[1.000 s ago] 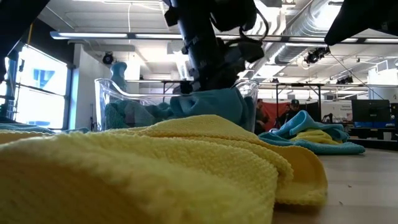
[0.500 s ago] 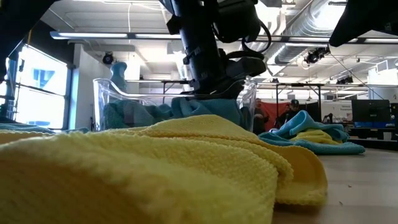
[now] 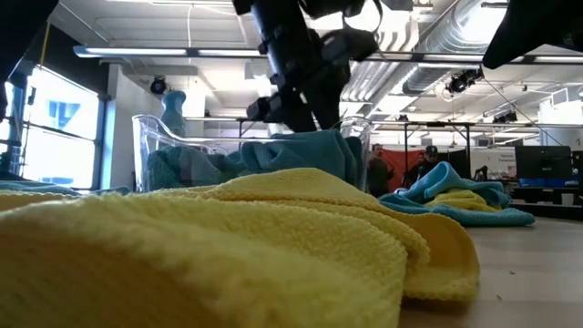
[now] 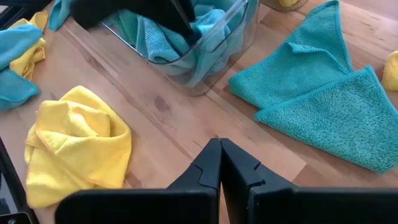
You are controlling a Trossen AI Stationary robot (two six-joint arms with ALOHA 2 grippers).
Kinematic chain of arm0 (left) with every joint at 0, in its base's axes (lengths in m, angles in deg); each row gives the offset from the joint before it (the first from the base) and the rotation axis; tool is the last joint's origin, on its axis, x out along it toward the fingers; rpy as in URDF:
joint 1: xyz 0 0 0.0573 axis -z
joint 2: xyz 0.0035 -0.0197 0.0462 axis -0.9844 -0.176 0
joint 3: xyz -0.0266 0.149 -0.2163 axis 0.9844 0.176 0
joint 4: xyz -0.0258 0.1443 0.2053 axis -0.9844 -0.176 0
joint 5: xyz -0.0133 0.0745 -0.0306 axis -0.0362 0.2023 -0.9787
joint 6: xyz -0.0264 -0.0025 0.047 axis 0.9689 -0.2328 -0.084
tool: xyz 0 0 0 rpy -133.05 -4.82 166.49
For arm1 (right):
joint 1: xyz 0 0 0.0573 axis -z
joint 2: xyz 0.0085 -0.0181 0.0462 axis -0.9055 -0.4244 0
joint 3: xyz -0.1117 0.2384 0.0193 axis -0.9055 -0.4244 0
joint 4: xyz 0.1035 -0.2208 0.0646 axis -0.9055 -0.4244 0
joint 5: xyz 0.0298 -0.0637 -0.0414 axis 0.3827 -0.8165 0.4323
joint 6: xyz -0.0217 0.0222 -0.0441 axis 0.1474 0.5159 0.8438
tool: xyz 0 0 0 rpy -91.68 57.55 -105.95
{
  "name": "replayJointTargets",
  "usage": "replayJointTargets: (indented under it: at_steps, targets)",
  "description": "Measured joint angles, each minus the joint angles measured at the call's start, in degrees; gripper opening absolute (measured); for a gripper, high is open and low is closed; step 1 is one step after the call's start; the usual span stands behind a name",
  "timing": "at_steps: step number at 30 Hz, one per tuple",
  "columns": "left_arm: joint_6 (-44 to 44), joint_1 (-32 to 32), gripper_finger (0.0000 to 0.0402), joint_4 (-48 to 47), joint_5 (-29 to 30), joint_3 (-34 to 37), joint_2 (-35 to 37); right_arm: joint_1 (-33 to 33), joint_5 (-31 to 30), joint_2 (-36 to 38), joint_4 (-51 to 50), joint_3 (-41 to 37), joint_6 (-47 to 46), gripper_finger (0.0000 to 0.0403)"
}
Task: Sort microfiber towel by color & place in baskets
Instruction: Put the blue microfiber cloth into the bottom transparent bin, then put the yellow microfiber cloth into the top transparent bin
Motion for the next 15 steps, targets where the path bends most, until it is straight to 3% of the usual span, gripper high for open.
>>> replayJointTargets:
  at_steps: [8, 15]
  targets:
    - [-1.3, 0.1, 0.0111, -4.5, 0.1, 0.0, 5.3, 0.0, 0.0, 0.0, -0.2, 0.0, 0.2, 0.0000]
    - [-14.7, 2.8, 0.0111, -6.5, -1.9, 0.9, 10.1, 1.2, -0.6, 0.0, 0.1, 0.0, 1.5, 0.0000]
